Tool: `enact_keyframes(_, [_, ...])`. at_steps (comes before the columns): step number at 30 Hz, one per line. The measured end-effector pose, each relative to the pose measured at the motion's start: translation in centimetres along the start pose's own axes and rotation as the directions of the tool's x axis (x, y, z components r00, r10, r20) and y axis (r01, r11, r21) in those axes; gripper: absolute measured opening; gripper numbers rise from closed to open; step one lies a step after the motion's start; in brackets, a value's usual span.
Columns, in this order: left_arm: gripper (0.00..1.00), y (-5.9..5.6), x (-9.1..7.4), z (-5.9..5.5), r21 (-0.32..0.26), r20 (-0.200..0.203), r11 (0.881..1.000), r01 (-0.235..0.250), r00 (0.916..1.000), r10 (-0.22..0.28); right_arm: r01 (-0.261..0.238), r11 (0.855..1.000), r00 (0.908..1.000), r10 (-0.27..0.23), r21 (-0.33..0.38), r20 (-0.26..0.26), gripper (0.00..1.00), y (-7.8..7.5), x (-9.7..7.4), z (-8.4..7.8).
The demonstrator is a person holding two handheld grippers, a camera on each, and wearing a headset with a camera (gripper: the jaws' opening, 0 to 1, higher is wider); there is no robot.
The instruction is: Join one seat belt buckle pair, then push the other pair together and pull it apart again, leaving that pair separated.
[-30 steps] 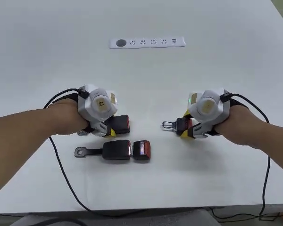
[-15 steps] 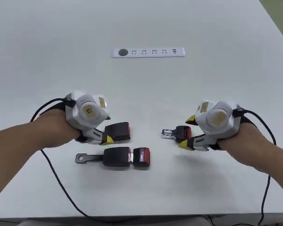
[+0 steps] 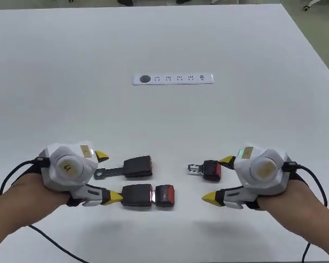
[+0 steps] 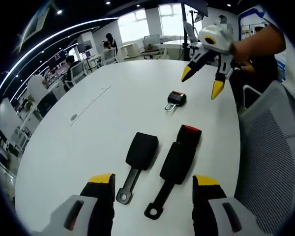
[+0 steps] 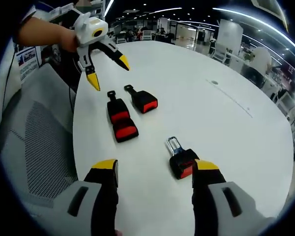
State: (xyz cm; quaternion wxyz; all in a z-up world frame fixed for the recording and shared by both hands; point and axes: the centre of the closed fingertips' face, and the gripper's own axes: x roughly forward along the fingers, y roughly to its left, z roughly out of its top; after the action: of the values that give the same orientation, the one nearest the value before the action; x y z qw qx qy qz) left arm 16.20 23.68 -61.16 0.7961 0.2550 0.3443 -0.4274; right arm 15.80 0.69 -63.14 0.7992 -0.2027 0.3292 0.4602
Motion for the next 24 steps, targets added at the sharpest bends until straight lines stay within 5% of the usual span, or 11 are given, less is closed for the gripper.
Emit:
enact_keyframes(9, [0.74,-0.7,-2.2,-3.7,-0.125,0.006,0.991,-0.047,0.9988,0.048,0.05,0.996,0.9986,-0.051,0.078,0.014,0.7,0.2,-2.2,-1.8])
enact_keyframes(18, [0.84,-1.2,-3.9,-6.1,-0.214,0.01,0.975,-0.067,0.9975,0.07,0.075,0.99,0.996,-0.08,0.121,0.04,0.8,0.9,-3.4,-1.9])
enact_keyframes(24, [0.92,-0.9,-4.9,-6.8,-0.243,0.024,0.966,-0.089,0.9949,0.098,0.11,0.983,0.992,-0.118,0.145,0.046,0.97,0.5,-3.8,-2.0])
